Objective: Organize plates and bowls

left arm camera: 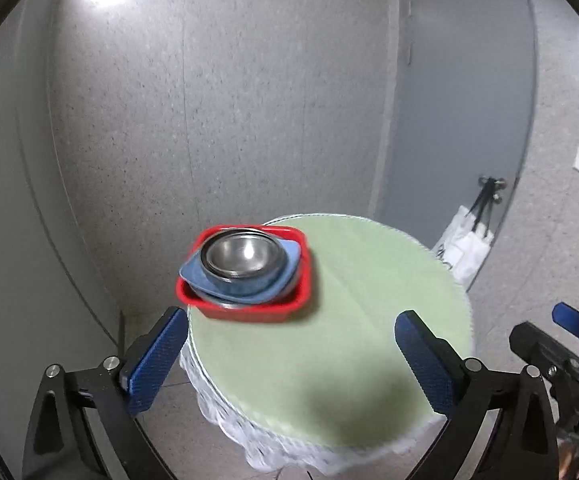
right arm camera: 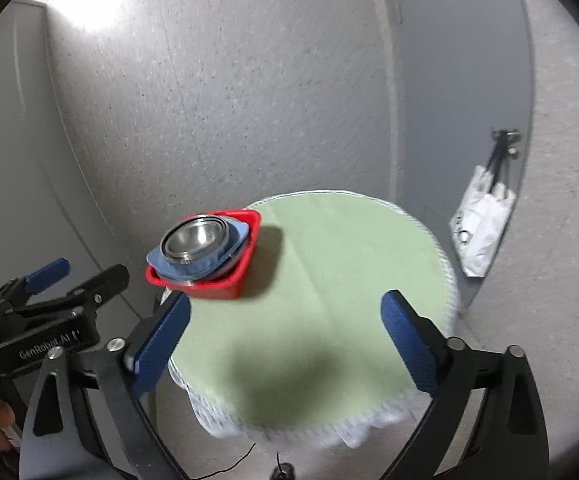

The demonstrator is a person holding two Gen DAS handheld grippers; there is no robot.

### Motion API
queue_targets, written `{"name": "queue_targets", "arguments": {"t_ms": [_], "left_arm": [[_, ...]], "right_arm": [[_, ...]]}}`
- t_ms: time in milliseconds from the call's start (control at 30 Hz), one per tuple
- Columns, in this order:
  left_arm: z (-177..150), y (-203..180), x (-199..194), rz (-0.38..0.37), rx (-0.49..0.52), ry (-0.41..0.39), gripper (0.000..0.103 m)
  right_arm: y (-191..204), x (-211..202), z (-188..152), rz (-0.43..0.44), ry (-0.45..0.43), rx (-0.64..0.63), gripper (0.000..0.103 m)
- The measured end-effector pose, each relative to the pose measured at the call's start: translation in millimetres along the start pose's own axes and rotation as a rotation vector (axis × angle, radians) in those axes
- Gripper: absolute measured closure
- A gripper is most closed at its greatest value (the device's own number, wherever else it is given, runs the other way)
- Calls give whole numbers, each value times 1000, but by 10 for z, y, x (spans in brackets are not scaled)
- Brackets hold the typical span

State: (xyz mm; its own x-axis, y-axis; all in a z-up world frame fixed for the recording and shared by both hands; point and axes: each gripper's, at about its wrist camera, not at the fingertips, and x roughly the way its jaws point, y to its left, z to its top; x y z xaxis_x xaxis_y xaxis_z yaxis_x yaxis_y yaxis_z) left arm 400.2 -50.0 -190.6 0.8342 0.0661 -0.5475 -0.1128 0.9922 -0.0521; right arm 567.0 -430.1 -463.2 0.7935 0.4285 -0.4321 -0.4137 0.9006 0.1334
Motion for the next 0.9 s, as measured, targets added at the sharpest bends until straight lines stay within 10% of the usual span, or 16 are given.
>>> {"name": "queue_targets", "arguments": {"t_ms": [333, 900], "left_arm": [[-879, -806, -1528, -45, 73, -86, 1], [-1611, -585, -2816, -124, 105, -241, 1]], "right_arm": [[-424, -1490, -549, -84, -97, 8, 0], [-138, -2860, -1041, -198, -246, -8, 0]]}}
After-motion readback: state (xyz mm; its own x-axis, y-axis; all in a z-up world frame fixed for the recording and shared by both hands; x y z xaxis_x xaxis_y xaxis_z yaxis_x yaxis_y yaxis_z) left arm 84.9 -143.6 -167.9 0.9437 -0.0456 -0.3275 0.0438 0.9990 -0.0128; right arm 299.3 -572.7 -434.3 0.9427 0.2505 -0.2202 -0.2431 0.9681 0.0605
